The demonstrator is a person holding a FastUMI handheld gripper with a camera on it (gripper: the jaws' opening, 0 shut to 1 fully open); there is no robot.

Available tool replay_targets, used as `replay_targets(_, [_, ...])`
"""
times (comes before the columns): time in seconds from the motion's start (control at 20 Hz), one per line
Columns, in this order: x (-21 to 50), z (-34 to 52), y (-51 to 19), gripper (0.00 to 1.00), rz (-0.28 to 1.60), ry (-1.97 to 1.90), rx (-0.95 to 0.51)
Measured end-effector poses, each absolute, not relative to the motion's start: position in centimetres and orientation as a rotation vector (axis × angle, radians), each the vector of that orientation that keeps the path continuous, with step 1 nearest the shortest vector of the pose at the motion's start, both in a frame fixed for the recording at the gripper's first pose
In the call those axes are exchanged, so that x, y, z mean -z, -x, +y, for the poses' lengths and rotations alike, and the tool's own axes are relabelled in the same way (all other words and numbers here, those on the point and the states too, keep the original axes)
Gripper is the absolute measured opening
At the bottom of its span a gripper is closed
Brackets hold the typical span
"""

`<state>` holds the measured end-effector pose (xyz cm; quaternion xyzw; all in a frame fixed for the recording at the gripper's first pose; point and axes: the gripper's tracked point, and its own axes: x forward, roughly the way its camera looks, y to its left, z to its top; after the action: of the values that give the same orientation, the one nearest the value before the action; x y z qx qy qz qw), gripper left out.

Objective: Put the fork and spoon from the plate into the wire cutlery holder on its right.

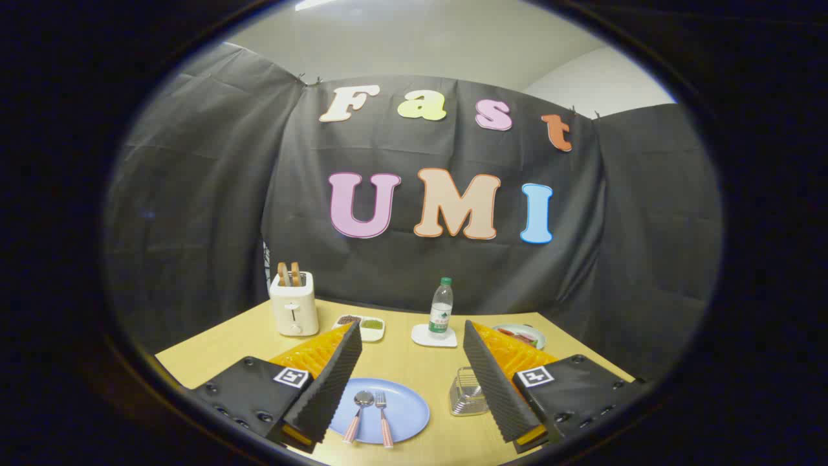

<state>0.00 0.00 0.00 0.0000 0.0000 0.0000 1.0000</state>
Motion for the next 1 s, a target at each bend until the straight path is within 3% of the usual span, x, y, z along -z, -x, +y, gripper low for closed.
replay_targets(1.0, [3.2, 1.8, 0.6, 0.99, 0.09, -0.011, -0.018])
